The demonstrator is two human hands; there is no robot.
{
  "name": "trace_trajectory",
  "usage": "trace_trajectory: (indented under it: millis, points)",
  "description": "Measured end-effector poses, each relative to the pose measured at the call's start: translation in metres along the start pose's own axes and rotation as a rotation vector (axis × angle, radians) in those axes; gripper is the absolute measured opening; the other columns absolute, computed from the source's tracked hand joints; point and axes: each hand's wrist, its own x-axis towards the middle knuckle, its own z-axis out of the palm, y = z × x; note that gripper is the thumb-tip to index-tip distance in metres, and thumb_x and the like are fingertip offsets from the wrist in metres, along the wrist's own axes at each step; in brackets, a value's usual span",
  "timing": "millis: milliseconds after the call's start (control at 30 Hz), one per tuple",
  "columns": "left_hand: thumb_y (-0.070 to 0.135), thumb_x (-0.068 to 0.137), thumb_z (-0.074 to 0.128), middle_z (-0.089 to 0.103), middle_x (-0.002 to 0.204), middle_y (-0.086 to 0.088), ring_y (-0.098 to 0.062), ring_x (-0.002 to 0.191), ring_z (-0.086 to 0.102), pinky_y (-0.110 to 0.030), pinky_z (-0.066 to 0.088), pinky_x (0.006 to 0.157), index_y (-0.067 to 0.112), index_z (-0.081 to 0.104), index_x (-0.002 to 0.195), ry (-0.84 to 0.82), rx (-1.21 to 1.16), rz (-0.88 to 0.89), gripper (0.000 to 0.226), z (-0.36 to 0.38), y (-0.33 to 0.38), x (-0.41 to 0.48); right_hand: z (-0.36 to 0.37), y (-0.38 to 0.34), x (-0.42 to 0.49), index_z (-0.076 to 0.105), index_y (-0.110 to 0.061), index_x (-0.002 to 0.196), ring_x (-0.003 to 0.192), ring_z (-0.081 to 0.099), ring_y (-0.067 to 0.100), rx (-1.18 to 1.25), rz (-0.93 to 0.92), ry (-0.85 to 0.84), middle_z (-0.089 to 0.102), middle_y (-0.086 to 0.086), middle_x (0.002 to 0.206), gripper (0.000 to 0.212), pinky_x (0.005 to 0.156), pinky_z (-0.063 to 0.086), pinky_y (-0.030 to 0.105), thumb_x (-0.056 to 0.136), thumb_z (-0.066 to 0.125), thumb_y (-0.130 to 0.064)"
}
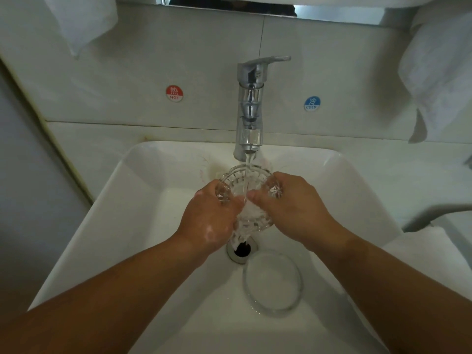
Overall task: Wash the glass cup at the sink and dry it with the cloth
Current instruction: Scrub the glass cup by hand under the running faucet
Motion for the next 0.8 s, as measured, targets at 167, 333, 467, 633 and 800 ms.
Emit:
trace_trajectory:
  millis: [167, 333, 467, 633, 800]
  points:
    - [0.034, 0.101, 0.059, 0.072, 0.078, -0.001, -0.009, 0.055, 0.064, -0.025, 0.049, 0.054, 0.021, 0.063, 0.112, -0.030, 0.016, -0.020, 0.017, -0.002, 0.000, -0.004, -0.003, -0.006, -0.004, 0.058, -0.032, 0.081, 0.077, 0.066, 0.007, -0.009, 0.017, -0.041, 0.065, -0.015, 0.086, 0.031, 0.061, 0.049, 0.021, 0.076, 0.084, -0.048]
    - [0.031, 0.097, 0.068, 0.071, 0.098, 0.000, -0.013, 0.074, 0.069, -0.026, 0.056, 0.063, 0.021, 0.060, 0.114, -0.052, 0.067, 0.017, 0.021, -0.006, 0.001, -0.003, 0.003, -0.005, -0.002, 0.054, -0.036, 0.080, 0.077, 0.068, 0.011, -0.087, 0.013, 0.009, 0.063, -0.016, 0.084, 0.024, 0.061, 0.045, 0.020, 0.087, 0.072, -0.050]
    - [0.022, 0.094, 0.071, 0.067, 0.099, 0.004, -0.013, 0.075, 0.069, -0.025, 0.057, 0.057, 0.024, 0.053, 0.120, -0.088, 0.077, 0.051, 0.032, -0.010, -0.001, -0.002, -0.002, -0.002, -0.001, 0.061, -0.025, 0.094, 0.054, 0.066, 0.011, 0.046, 0.053, -0.031, 0.069, -0.002, 0.073, 0.009, 0.055, 0.048, 0.027, 0.091, 0.069, -0.027]
    - [0.030, 0.104, 0.051, 0.069, 0.103, -0.014, -0.034, 0.083, 0.074, -0.047, 0.064, 0.078, 0.007, 0.059, 0.111, -0.015, 0.423, 0.128, 0.024, -0.014, 0.003, 0.004, 0.002, -0.006, -0.006, 0.059, -0.024, 0.109, 0.044, 0.066, 0.010, 0.009, 0.035, -0.088, 0.071, 0.001, 0.076, 0.014, 0.048, 0.049, 0.022, 0.096, 0.056, -0.018]
    - [0.039, 0.102, 0.057, 0.072, 0.094, -0.005, -0.026, 0.085, 0.071, -0.035, 0.057, 0.074, 0.019, 0.058, 0.093, 0.047, 0.338, 0.102, 0.022, -0.015, -0.001, 0.001, 0.007, -0.007, -0.007, 0.059, -0.017, 0.096, 0.045, 0.069, 0.018, 0.010, 0.086, -0.095, 0.073, 0.008, 0.064, 0.013, 0.049, 0.056, 0.031, 0.102, 0.051, -0.026]
